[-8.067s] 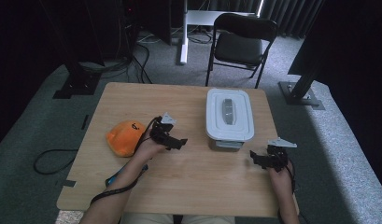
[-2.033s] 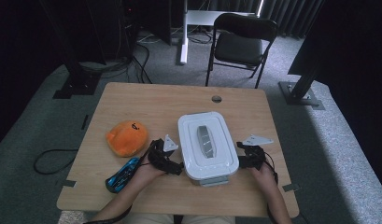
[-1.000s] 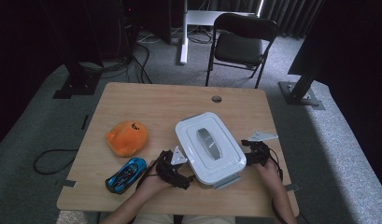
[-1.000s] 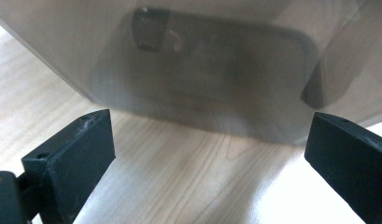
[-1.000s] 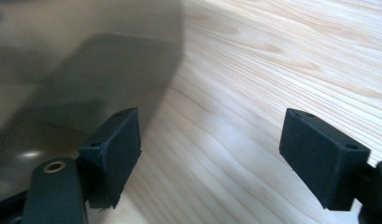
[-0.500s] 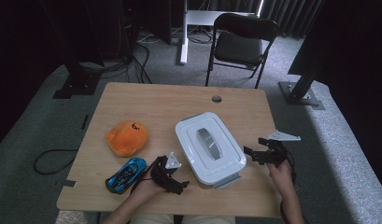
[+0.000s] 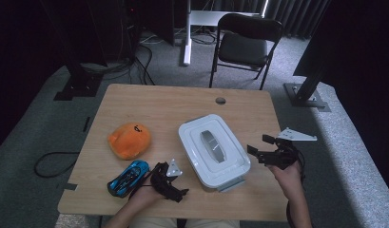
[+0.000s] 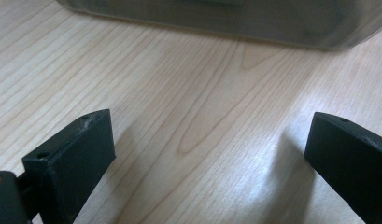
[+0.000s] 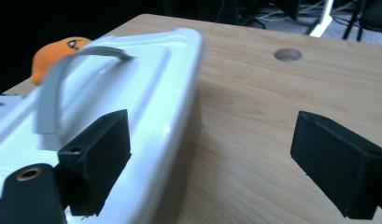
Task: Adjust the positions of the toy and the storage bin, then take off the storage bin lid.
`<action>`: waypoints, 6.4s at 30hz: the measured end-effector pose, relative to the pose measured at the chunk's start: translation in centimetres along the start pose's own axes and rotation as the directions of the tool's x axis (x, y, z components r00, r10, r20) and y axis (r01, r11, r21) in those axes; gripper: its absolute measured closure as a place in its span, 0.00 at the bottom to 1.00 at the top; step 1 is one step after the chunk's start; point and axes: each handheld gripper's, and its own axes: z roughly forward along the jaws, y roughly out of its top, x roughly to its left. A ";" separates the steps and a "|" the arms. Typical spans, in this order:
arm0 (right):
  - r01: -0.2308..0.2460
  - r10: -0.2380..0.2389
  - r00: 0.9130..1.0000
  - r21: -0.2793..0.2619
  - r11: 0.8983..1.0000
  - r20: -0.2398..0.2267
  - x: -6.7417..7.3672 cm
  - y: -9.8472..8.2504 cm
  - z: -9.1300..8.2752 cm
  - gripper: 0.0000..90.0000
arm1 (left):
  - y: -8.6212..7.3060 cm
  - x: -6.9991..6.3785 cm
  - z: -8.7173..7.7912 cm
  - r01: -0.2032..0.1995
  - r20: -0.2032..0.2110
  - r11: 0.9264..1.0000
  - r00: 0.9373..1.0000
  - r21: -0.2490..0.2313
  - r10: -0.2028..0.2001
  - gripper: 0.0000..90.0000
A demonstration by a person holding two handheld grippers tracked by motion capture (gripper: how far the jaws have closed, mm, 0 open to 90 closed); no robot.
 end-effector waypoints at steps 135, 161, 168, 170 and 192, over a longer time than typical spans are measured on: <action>0.004 -0.005 0.946 0.003 1.000 0.323 -1.5 4.5 2.3 0.75 | -1.0 0.0 -0.2 0.023 -0.018 0.998 1.000 -0.060 -0.024 0.03; -0.150 0.121 0.919 0.050 0.987 0.375 -6.9 -1.0 5.9 0.75 | -1.0 -0.1 -0.2 0.023 -0.016 0.998 1.000 -0.057 -0.024 0.03; -0.184 0.142 0.913 0.077 0.980 0.381 -7.7 -2.5 7.1 0.75 | -1.0 -0.1 -0.2 0.023 -0.016 0.998 1.000 -0.057 -0.024 0.03; -0.190 0.143 0.912 0.087 0.978 0.385 -7.9 -2.9 7.5 0.75 | -1.0 -0.1 -0.2 0.023 -0.016 0.998 1.000 -0.057 -0.024 0.03; -0.234 0.171 0.909 0.123 0.965 0.381 -8.9 -5.4 9.6 0.65 | -1.0 -0.1 -0.2 0.023 -0.016 0.998 1.000 -0.056 -0.024 0.03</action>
